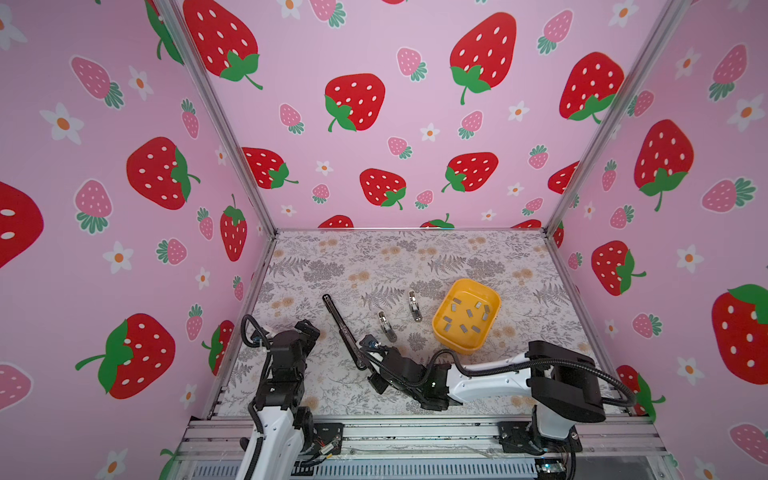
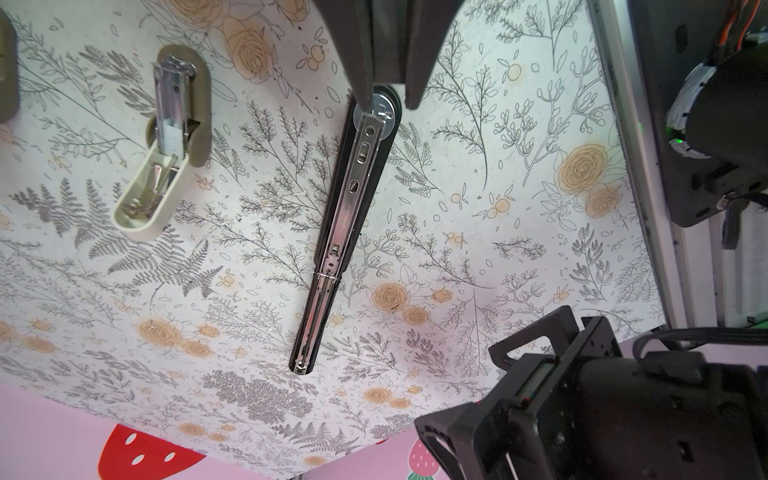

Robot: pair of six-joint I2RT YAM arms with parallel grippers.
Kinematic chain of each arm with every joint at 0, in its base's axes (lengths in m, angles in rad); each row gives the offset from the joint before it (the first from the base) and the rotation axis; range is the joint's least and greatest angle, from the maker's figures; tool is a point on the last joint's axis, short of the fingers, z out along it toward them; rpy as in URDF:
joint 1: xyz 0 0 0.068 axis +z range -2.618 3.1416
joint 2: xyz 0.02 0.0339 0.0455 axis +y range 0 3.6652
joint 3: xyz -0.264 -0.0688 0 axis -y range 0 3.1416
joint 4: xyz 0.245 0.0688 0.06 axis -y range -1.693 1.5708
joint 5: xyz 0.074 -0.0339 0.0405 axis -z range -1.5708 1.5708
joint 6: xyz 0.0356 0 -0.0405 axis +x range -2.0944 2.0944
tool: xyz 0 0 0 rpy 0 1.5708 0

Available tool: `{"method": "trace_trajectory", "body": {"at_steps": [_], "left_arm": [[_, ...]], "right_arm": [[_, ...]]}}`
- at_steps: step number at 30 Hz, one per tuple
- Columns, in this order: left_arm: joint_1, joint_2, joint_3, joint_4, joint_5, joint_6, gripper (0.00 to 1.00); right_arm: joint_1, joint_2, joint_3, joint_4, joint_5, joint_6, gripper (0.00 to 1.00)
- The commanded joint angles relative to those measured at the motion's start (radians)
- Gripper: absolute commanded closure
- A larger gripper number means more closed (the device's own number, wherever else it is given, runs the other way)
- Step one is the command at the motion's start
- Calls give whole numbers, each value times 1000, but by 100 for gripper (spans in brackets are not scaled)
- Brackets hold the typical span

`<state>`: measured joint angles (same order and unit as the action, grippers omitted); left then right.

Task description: Load the staples into the stapler

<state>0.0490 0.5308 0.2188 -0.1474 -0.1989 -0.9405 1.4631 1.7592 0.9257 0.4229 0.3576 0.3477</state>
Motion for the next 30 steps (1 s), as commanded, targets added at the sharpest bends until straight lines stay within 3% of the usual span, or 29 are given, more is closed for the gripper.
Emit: {"method": "trace_trajectory", "body": {"at_steps": [1, 12, 17, 30], "left_arm": [[6, -3, -16, 25, -3, -15, 1], [8, -22, -21, 15, -7, -23, 1], [8, -38, -23, 6, -17, -23, 1], [11, -64, -25, -7, -21, -25, 1]], "right_arm": [[1, 30, 36, 24, -19, 14, 86], [-18, 119, 114, 10, 22, -21, 84], [-86, 150, 147, 13, -58, -18, 84], [-133, 234, 245, -25, -114, -43, 84]]}}
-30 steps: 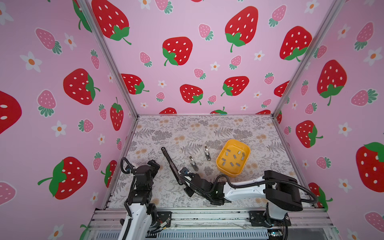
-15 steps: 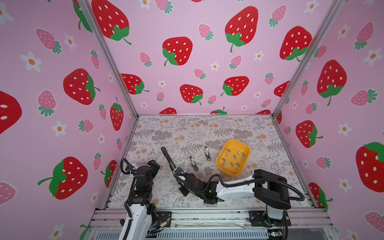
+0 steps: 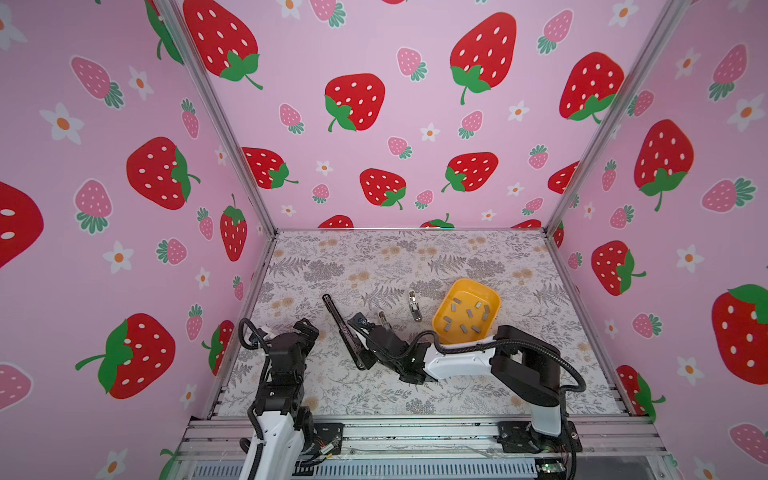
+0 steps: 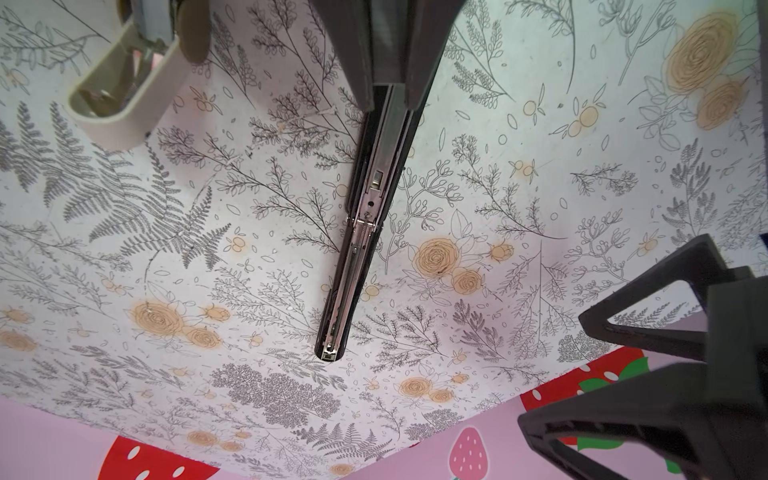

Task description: Load the staples into the stapler

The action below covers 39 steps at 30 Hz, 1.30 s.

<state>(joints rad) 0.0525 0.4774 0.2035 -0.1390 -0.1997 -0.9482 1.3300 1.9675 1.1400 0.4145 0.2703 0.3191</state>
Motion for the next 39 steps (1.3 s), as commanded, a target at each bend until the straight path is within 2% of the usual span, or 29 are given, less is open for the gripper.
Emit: {"method": "trace_trajectory", "body": {"at_steps": [1, 39], "left_arm": [[7, -12, -10, -17, -22, -15, 1], [8, -26, -11, -24, -21, -20, 1]], "right_arm": [[0, 32, 39, -21, -30, -16, 85], [0, 123, 121, -85, -40, 30, 85]]}}
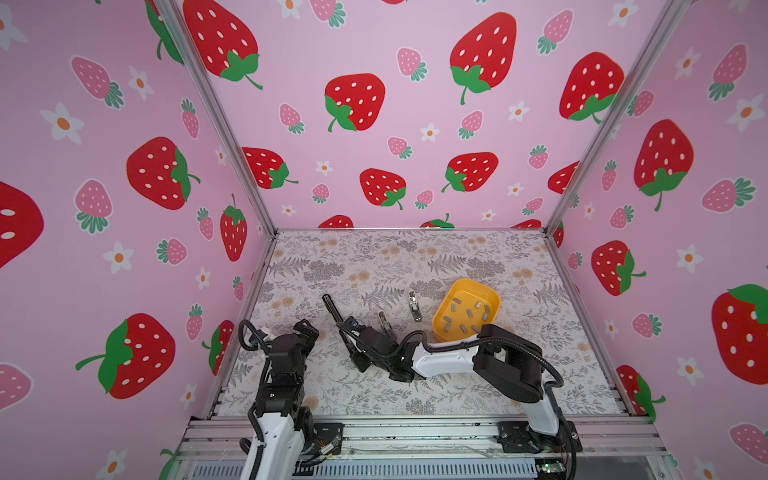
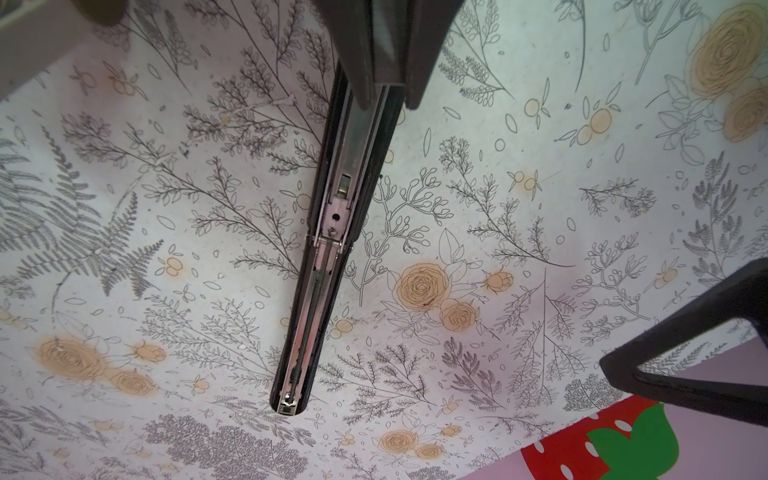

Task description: Load the staples into the stapler

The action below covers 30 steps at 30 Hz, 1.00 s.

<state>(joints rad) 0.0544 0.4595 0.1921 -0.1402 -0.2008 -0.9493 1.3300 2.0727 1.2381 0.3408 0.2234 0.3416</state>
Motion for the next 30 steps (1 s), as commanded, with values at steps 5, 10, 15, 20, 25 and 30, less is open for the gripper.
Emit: {"method": "trace_trajectory", "body": {"at_steps": [5, 10, 15, 20, 25, 30], "left_arm": [[6, -8, 1, -24, -18, -19, 1], [6, -10, 0, -24, -17, -19, 1], [6, -11, 1, -24, -16, -20, 1], [6, -11, 1, -26, -16, -22, 1], [7, -11, 0, -26, -14, -22, 1], [6, -12, 0, -26, -15, -23, 1]], "right_arm": [[0, 18, 23, -14, 13, 14, 85], [0, 21, 22, -22, 25, 31, 86], [0, 18, 17, -34, 42, 57, 88], [-2, 19, 10, -37, 39, 87, 89], [-2, 20, 5, -37, 41, 109, 88], [-1, 23, 0, -39, 48, 133, 89]]}}
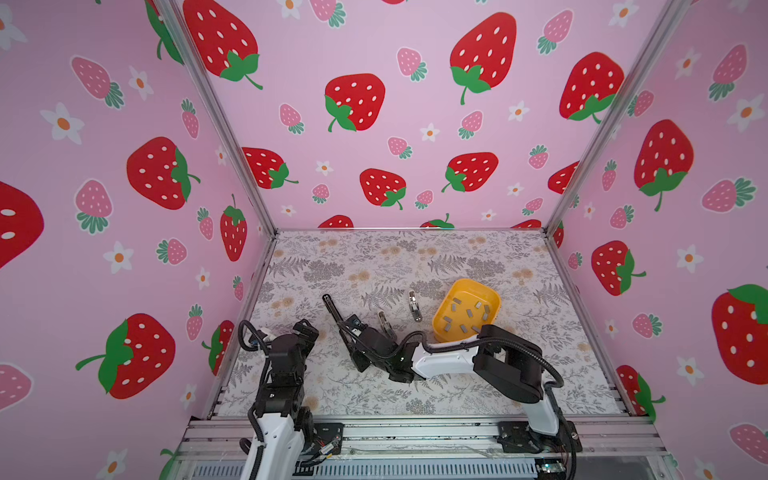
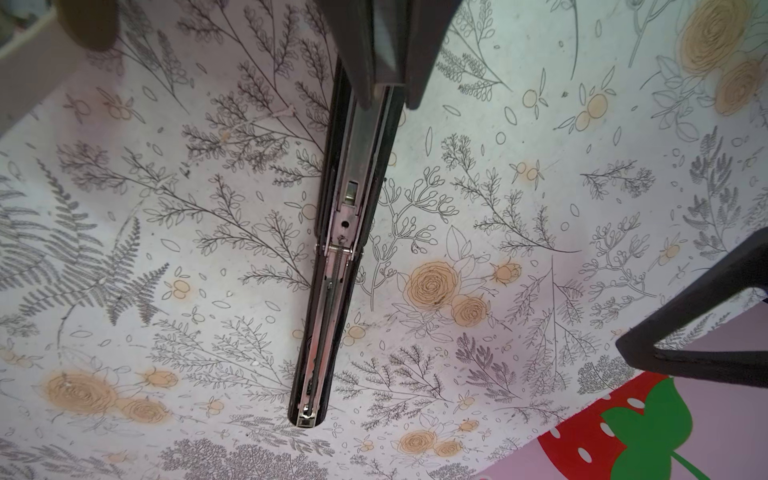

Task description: Load the staples into the stapler

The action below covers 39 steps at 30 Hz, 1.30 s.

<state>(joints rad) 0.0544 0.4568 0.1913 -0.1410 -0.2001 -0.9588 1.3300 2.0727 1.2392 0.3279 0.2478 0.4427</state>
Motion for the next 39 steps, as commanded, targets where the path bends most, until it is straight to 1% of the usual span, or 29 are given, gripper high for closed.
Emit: {"method": "trace_trajectory", "body": {"at_steps": [1, 7, 17, 29, 39], "left_arm": [[6, -10, 1, -25, -15, -14, 1], [6, -10, 1, -25, -15, -15, 1], [7, -9, -1, -26, -14, -15, 1], [7, -11, 0, -26, -12, -18, 1], [6, -16, -1, -29, -13, -18, 1]], "right_arm": [[-1, 23, -3, -27, 27, 37, 89], [-2, 17, -16, -52, 74, 83, 89], [4, 5, -40, -46, 63, 93, 91], [21, -37, -108, -16, 98, 110, 91], [27, -43, -103, -13, 111, 111, 91]]}}
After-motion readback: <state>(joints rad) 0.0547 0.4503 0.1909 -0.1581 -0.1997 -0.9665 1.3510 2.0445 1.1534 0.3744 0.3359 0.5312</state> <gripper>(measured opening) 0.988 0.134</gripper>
